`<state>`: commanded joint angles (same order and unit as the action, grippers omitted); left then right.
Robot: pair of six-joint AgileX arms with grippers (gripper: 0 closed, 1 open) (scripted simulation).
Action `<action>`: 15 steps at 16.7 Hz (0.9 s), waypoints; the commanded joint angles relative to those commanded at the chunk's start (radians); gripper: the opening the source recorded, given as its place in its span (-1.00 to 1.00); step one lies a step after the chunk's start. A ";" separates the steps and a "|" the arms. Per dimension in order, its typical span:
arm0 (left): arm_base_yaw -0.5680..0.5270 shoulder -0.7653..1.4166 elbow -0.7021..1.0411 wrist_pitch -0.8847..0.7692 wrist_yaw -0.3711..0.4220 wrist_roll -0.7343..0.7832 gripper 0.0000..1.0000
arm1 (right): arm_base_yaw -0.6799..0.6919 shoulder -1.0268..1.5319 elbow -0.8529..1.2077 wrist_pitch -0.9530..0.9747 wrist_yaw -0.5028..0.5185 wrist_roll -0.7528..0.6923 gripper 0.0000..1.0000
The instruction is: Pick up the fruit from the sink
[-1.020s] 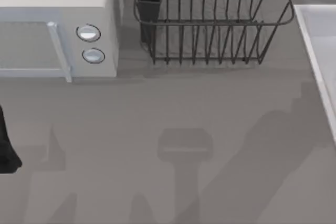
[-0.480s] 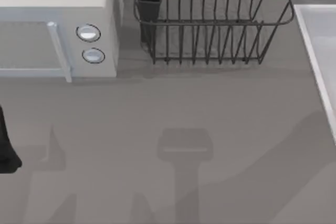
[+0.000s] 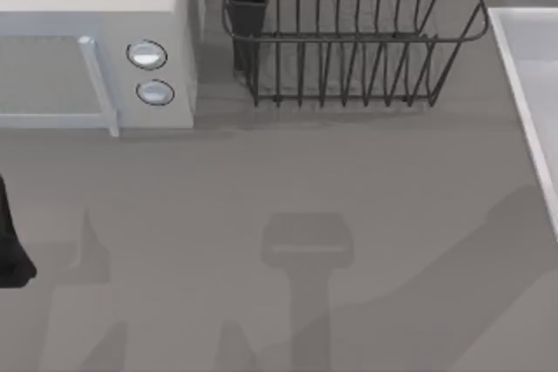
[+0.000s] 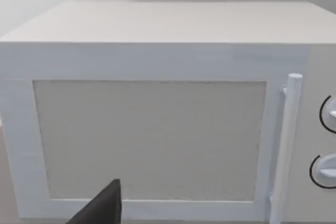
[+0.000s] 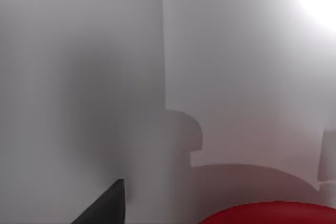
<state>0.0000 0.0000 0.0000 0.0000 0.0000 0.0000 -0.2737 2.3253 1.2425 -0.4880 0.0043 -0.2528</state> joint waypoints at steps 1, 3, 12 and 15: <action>0.000 0.000 0.000 0.000 0.000 0.000 1.00 | 0.000 0.000 0.000 0.000 0.000 0.000 0.25; 0.000 0.000 0.000 0.000 0.000 0.000 1.00 | 0.000 0.000 0.000 0.000 0.000 0.000 -0.06; 0.000 0.000 0.000 0.000 0.000 0.000 1.00 | 0.000 0.000 0.000 0.000 0.000 0.000 -1.00; 0.000 0.000 0.000 0.000 0.000 0.000 1.00 | 0.000 0.000 0.000 0.000 0.000 0.000 -1.00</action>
<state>0.0000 0.0000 0.0000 0.0000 0.0000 0.0000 -0.2737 2.3253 1.2425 -0.4880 0.0043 -0.2528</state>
